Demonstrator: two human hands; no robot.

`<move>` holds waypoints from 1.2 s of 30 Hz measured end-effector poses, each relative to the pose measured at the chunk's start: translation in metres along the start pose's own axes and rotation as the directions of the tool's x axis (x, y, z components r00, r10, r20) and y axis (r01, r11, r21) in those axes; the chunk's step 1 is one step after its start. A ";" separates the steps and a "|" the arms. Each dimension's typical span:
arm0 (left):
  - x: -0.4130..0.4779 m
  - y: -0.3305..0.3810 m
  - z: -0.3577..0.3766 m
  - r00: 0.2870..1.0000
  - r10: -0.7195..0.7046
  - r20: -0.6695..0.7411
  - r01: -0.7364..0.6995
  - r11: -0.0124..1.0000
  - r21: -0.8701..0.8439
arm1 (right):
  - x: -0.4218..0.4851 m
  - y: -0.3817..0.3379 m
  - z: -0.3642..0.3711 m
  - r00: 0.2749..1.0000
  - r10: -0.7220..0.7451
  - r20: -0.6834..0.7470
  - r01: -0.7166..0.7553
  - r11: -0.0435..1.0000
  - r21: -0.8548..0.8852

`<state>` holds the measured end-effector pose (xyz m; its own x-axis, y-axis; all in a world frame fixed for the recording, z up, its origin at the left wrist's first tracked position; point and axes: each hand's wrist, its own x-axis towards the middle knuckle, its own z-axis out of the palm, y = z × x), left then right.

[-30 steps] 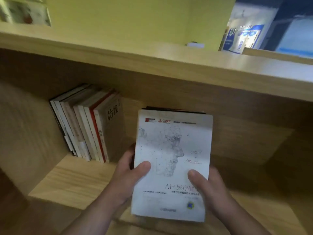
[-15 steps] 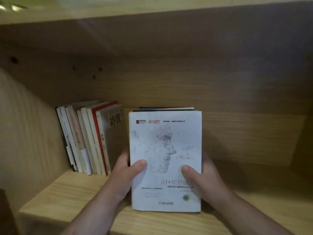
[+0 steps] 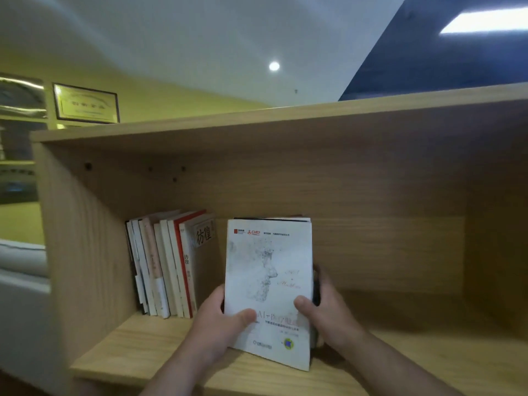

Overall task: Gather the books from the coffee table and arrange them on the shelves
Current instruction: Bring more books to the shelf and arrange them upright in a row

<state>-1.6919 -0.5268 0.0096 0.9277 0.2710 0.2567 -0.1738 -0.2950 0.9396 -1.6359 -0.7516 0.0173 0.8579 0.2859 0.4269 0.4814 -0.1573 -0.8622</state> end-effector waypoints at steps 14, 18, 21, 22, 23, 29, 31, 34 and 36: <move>-0.009 0.001 -0.005 0.986 0.153 0.066 -0.164 0.960 0.226 | 0.010 -0.001 0.009 0.984 0.114 0.137 -0.117 0.993 0.015; -0.009 0.000 -0.010 0.988 0.083 0.132 -0.115 0.959 0.261 | 0.013 -0.005 0.022 0.974 0.131 0.187 -0.118 0.990 -0.082; -0.007 0.003 -0.018 0.991 0.043 0.129 -0.066 0.981 0.182 | 0.019 -0.007 0.029 0.965 0.151 0.215 -0.117 0.980 -0.163; -0.006 0.003 -0.021 0.994 0.024 0.105 -0.042 0.985 0.170 | 0.021 -0.006 0.033 0.955 0.167 0.245 -0.124 0.975 -0.183; -0.004 0.002 -0.023 0.997 0.009 0.077 -0.022 0.985 0.171 | 0.023 -0.006 0.037 0.943 0.178 0.282 -0.128 0.974 -0.189; 0.012 -0.005 -0.034 0.977 0.036 -0.209 0.017 0.970 0.244 | 0.036 -0.001 0.070 0.937 0.170 0.305 -0.092 0.963 -0.255; 0.012 -0.010 -0.045 0.973 0.117 -0.198 -0.043 0.938 0.344 | 0.042 -0.004 0.078 0.940 0.171 0.296 -0.088 0.958 -0.275; 0.014 -0.027 -0.071 0.940 0.339 -0.030 -0.240 0.723 0.648 | 0.049 -0.003 0.087 0.939 0.180 0.295 -0.107 0.963 -0.247; 0.022 -0.035 -0.085 0.929 0.367 -0.043 -0.217 0.637 0.739 | 0.052 -0.001 0.094 0.941 0.150 0.304 -0.067 0.961 -0.269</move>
<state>-1.6939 -0.4332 0.0018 0.7842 0.1830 0.5930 -0.0681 -0.9244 0.3753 -1.6083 -0.6476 0.0144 0.8248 0.5329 0.1891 0.4538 -0.4242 -0.7837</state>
